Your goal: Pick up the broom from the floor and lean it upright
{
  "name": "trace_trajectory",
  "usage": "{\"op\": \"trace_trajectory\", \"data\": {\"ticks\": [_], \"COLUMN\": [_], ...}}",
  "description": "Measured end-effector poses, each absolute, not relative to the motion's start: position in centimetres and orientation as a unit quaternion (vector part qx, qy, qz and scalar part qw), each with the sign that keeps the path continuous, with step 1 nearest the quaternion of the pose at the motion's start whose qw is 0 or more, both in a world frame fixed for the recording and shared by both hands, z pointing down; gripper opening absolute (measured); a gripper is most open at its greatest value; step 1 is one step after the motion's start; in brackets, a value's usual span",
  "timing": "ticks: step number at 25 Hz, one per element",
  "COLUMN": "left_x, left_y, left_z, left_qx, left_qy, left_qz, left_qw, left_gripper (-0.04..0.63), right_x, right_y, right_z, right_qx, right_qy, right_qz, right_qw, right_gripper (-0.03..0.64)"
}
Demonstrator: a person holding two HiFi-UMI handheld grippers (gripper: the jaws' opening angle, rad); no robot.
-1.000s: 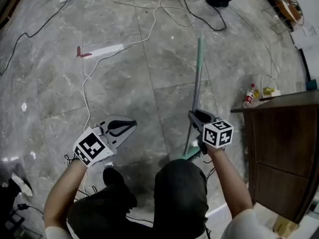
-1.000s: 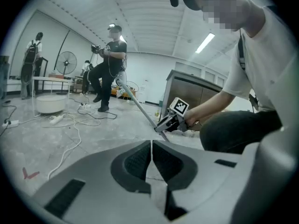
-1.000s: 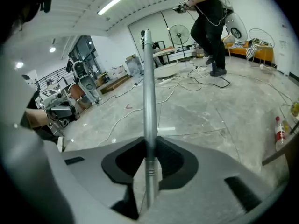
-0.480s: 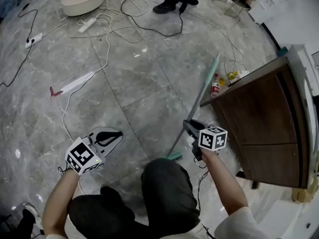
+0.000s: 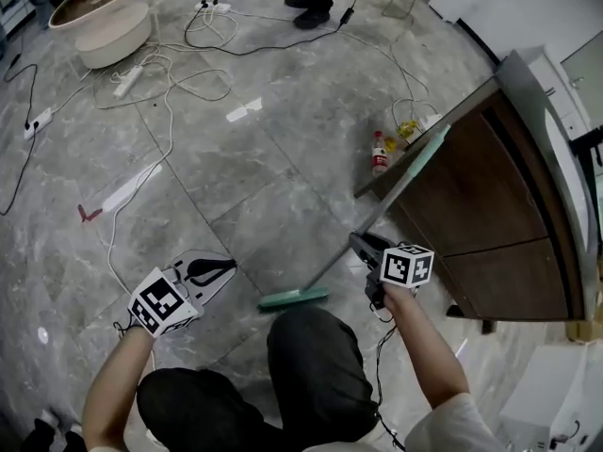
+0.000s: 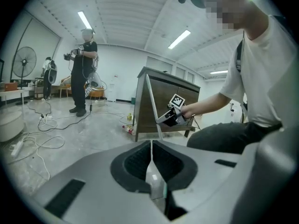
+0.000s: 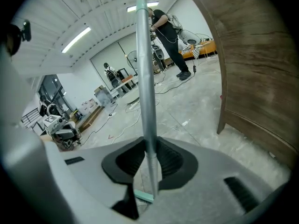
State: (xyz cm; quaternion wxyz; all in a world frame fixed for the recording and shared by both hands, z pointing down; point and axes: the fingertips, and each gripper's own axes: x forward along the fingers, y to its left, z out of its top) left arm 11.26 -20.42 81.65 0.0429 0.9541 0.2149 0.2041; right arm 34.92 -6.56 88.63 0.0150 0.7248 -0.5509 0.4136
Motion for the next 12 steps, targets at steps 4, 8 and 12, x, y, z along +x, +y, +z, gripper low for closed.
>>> {"op": "trace_trajectory", "data": {"ticks": [4, 8, 12], "left_x": [13.2, 15.2, 17.4], "left_y": [-18.6, -16.7, -15.1], "left_z": [80.7, 79.7, 78.5], "left_qx": [0.948, 0.940, 0.938], "left_qy": [0.241, 0.266, 0.282], "left_qz": [0.206, 0.211, 0.202], "left_qw": [0.034, 0.023, 0.022], "left_gripper": [0.011, 0.011, 0.011], "right_x": [35.5, 36.5, 38.3], "right_y": [-4.6, -2.4, -0.4], "right_z": [87.1, 86.4, 85.3], "right_qx": [0.731, 0.734, 0.747], "right_qy": [-0.542, -0.529, -0.509], "right_qz": [0.414, 0.425, 0.428], "right_qw": [0.009, 0.007, 0.003], "right_gripper": [0.080, 0.080, 0.080]}}
